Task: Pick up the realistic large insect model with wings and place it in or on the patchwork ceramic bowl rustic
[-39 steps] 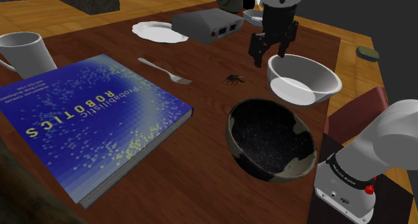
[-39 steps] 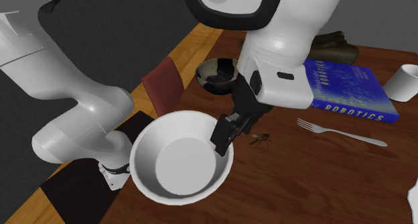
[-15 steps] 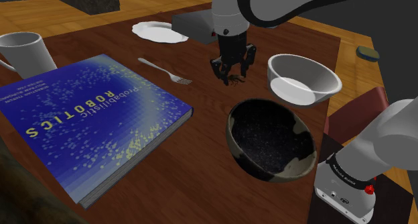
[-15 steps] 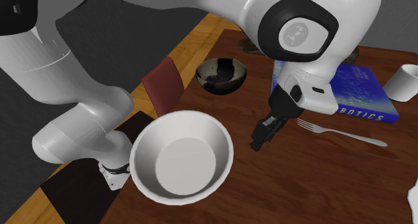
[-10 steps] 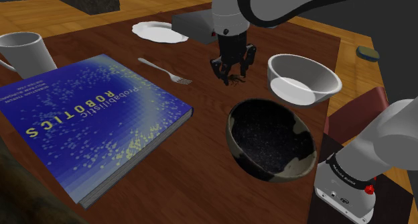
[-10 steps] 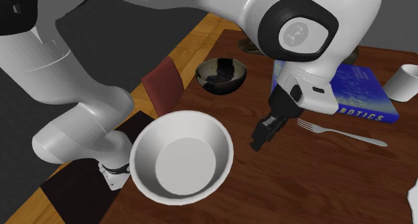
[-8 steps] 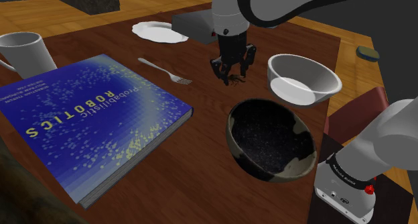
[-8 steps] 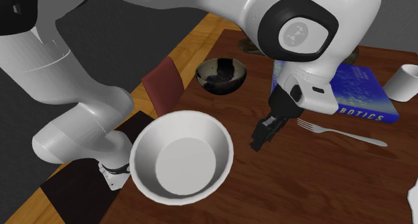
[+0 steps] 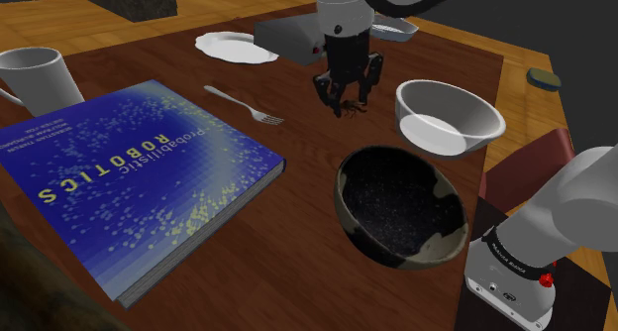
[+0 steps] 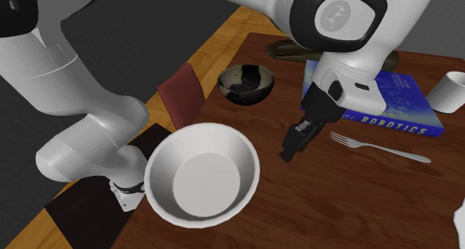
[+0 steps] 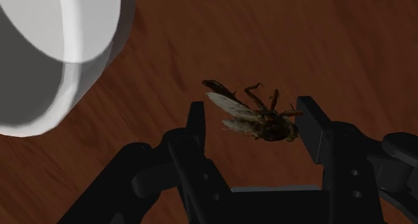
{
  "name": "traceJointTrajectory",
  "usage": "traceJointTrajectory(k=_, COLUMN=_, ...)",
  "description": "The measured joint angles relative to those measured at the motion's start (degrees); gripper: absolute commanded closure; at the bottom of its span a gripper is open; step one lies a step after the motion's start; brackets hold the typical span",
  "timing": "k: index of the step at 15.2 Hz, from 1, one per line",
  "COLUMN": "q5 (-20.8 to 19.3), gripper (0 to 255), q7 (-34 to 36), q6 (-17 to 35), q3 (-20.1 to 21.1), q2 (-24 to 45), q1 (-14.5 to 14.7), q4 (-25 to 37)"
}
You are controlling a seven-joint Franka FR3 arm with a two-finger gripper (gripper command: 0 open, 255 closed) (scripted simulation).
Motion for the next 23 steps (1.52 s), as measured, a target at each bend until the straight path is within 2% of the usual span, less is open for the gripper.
traceJointTrajectory(k=17, q5=-0.2, gripper=255, q7=-1.8, q6=-12.8, q3=0.1, q2=0.2, q1=0.0, q4=13.2)
traceJointTrajectory(k=23, q5=-1.0, gripper=255, q7=-2.2, q6=-18.0, q3=0.3, q2=1.7, q1=0.1, q4=19.6)
